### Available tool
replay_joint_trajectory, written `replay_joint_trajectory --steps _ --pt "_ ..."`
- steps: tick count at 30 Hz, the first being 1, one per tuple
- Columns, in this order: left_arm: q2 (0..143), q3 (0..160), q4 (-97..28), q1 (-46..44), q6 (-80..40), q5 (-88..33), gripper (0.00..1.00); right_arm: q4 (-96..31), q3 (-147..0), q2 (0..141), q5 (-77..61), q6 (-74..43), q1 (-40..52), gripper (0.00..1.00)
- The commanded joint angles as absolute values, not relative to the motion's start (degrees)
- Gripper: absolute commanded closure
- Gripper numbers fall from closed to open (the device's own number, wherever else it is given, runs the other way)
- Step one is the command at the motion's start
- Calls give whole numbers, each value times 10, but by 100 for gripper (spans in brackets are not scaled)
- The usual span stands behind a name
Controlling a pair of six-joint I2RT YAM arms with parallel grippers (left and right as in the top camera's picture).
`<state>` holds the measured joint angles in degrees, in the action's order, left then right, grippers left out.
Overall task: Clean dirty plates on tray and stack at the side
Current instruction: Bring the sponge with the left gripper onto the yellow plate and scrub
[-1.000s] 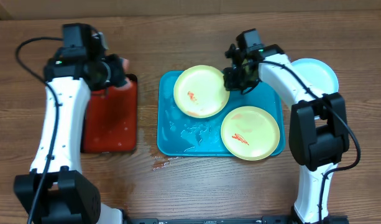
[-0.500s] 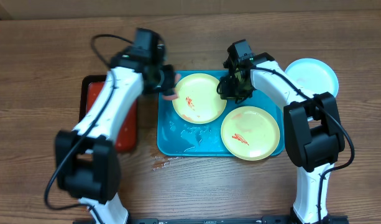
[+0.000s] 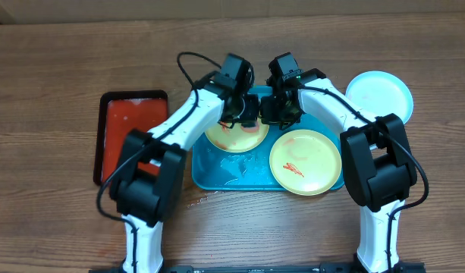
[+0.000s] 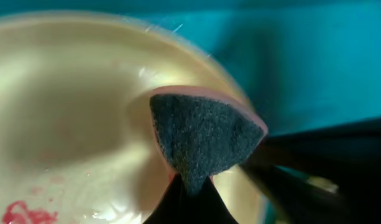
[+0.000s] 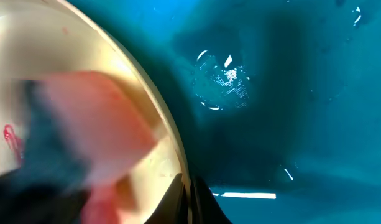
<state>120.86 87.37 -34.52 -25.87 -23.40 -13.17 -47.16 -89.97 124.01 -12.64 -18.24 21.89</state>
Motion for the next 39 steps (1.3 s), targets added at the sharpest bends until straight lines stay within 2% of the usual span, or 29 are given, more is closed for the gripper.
replay_joint_trajectory --steps 1,8,16,19,23,27,29,39 --pt "1242 874 -372 -255 -260 -45 96 -470 -884 1243 -114 -202 225 96" --pt "1240 876 -414 -245 -264 105 96 -462 -884 1243 -114 -202 224 96" --pt "1217 938 -481 -223 -264 164 96 -460 -884 1243 -103 -203 224 96" --pt "1214 967 -494 -221 -251 98 96 -459 -884 1243 -103 -203 224 96" --pt "1217 964 -485 -222 -243 -97 96 -459 -884 1243 -103 -203 224 96" --pt "1218 929 -455 -228 -244 -127 96 -457 -884 1243 -103 -203 224 96" --pt "1218 908 -441 -231 -244 -110 96 -457 -884 1243 -103 -203 224 96" --pt "1218 868 -435 -213 -221 121 96 -458 -884 1243 -103 -203 224 96"
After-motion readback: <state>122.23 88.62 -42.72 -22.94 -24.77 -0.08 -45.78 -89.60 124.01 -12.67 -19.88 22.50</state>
